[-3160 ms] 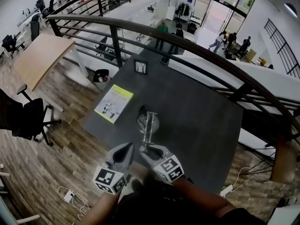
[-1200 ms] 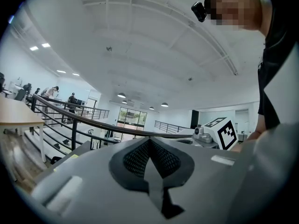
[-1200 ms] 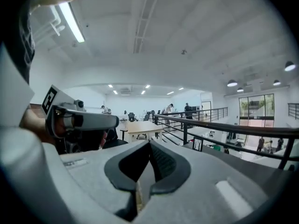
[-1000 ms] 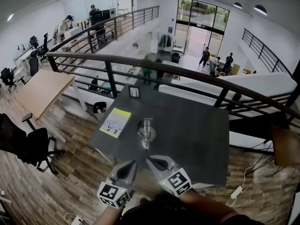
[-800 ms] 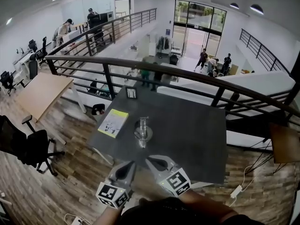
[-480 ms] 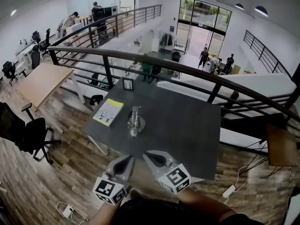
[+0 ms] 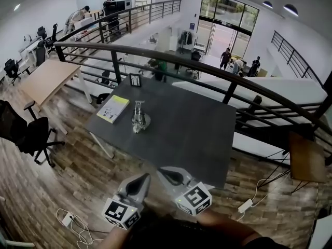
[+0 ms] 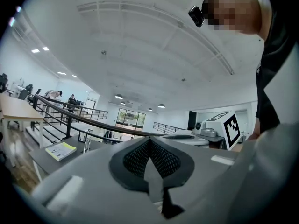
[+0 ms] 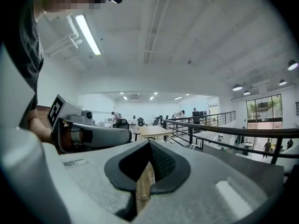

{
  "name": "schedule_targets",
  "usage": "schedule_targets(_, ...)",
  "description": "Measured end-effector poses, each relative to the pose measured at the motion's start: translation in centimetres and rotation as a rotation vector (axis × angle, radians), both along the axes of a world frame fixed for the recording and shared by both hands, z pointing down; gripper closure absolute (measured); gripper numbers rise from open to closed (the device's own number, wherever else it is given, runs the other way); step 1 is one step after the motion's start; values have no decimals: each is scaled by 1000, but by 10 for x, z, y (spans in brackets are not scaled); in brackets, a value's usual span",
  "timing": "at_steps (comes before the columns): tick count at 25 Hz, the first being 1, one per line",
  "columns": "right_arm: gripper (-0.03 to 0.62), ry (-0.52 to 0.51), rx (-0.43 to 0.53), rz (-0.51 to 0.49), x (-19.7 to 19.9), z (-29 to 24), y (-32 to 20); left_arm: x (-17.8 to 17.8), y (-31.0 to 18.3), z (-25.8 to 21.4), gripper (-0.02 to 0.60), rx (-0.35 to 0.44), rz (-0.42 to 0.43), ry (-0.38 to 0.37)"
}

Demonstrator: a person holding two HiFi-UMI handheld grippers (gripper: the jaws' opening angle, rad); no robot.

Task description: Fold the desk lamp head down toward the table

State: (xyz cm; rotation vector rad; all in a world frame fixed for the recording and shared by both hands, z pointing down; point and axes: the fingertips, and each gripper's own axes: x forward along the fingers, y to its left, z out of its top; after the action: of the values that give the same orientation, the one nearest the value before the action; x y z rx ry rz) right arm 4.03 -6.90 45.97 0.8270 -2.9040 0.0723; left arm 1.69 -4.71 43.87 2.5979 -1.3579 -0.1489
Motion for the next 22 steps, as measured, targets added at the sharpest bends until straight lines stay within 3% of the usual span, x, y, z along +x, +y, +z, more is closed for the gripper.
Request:
schedule_targets(10, 591, -16, 52, -16, 33, -16, 41, 36, 40, -7, 580, 1, 13, -14)
schedule_targets(22, 591, -34, 73, -33, 34, -21, 55, 30, 54, 4, 580, 18, -9, -36)
